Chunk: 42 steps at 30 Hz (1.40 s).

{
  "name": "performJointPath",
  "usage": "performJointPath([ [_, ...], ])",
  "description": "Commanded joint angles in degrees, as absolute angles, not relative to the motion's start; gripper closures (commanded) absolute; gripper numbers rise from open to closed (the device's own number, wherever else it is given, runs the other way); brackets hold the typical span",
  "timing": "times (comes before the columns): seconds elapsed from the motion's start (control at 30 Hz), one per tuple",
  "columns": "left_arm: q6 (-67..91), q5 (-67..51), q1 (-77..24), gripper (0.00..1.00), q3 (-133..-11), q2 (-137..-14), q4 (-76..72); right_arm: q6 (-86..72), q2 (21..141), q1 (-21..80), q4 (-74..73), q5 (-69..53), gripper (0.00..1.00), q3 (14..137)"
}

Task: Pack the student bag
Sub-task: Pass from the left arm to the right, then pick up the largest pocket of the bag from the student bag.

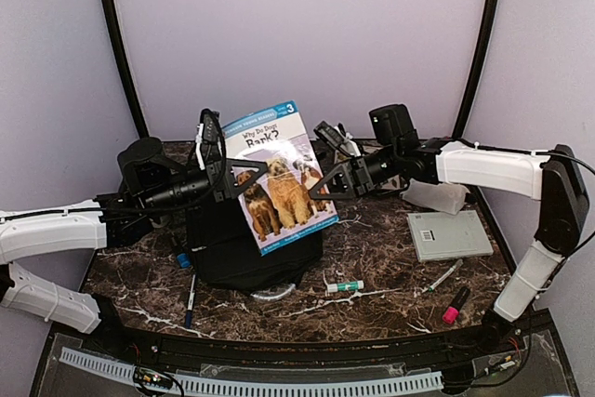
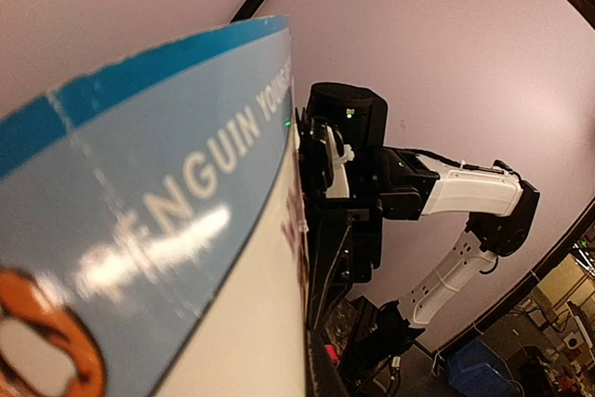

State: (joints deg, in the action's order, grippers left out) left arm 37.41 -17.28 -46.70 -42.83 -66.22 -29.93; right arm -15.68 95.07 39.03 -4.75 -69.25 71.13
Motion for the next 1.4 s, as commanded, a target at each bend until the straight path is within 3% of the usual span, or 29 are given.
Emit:
performJointPath([
  [0.0,37.0,-15.73,-46.32,1.0,-42.63,-65.18,-30.13,-16.27,94.61,39.53,-1.36,-70.67,0.99,71.71],
  [0.1,35.33,-13.55,-46.23,0.97,-43.8,-65.19,-25.69,-13.93,93.72,39.3,-3.82,-69.43,1.0,70.77],
  [0.2,30.18,-9.29,-46.23,0.56,-48.58,-65.71,-12.62,-8.37,92.25,37.53,-10.07,-67.79,1.0,70.92],
  [0.23,27.88,-7.6,-46.23,0.46,-49.95,-65.8,-7.75,-6.68,91.84,36.26,-11.87,-67.38,1.0,70.93],
  [0.37,18.44,-2.07,-46.23,0.3,-53.91,-65.26,7.67,-1.96,88.83,30.21,-18.64,-66.07,1.0,70.42],
  [0.7,1.7,2.98,-46.38,0.33,-59.5,-71.15,33.87,10.52,81.92,16.93,-33.44,-59.3,1.0,66.44],
  [1.37,-8.13,-6.37,-55.24,0.36,-63.03,-89.13,34.31,15.86,74.63,14.77,-38.11,-52.43,1.0,58.45],
])
